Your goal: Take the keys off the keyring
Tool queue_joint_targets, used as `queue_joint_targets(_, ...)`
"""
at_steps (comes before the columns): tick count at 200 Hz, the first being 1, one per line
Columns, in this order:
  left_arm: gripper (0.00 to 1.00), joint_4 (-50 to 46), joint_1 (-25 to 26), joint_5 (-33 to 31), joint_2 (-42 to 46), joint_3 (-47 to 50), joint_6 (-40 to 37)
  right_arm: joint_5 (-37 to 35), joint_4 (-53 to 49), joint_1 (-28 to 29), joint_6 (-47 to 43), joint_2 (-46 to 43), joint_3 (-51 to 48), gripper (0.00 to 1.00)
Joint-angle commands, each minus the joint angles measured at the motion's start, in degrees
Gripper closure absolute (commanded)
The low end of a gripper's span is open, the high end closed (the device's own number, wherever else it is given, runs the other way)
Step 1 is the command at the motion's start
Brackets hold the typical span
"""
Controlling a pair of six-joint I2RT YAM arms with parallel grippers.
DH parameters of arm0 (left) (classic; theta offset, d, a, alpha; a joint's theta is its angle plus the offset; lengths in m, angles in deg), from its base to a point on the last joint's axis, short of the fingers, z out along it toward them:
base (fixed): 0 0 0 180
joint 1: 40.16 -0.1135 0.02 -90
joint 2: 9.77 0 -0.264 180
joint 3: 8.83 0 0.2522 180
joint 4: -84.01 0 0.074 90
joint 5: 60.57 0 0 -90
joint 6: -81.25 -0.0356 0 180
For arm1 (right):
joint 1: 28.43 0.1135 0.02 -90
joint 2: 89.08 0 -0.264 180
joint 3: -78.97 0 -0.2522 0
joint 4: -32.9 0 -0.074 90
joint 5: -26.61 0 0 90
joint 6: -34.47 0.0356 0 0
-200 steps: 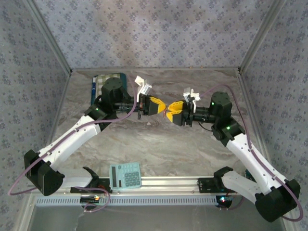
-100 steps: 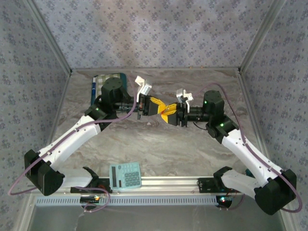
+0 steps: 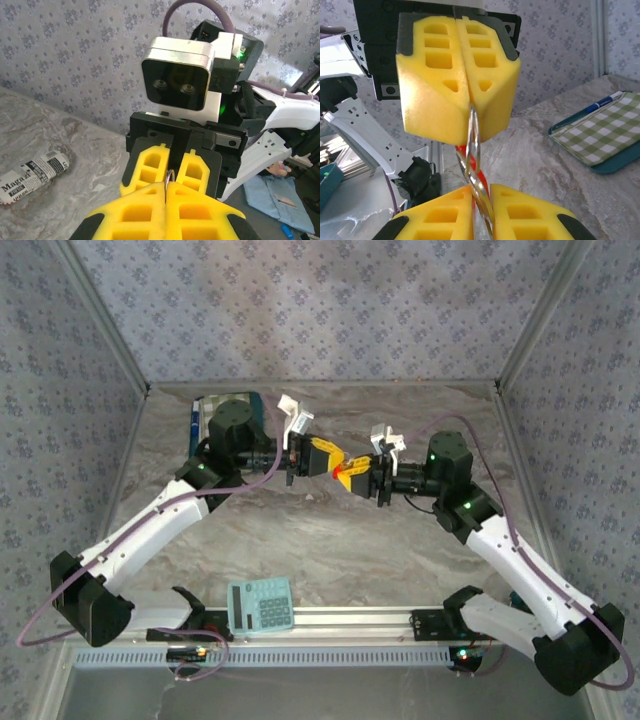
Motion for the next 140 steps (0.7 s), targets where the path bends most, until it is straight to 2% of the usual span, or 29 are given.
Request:
queue_joint_targets(1, 1.00, 0.2, -0.3, 0.0, 1.3, 0.9, -0.7, -5.3, 1.3, -0.4, -0.6, -2.8, -0.2, 0.87)
queue_joint_targets(48, 1.00, 1.0, -0.3, -0.1, 1.2, 1.3, -0.1, -8.3, 0.5, 0.6, -1.3, -3.5, 0.0, 0.86)
queue_joint_targets(70, 1.00, 0.7, -0.3, -0.1, 1.3, 1.5, -0.2, -10.0, -0.5, 1.1, -2.0, -3.6, 0.4, 0.82)
queue_joint_targets(127, 1.00, 0.5, -0.3, 0.0, 2.0, 2.1, -0.3, -11.4, -1.0, 1.8, -2.6, -3.8, 0.7, 0.82)
queue_joint_targets(140, 1.00, 0.3, -0.3, 0.0, 2.0, 2.2, -0.4, -11.5, -1.1, 1.8, -2.6, -3.8, 0.8, 0.77)
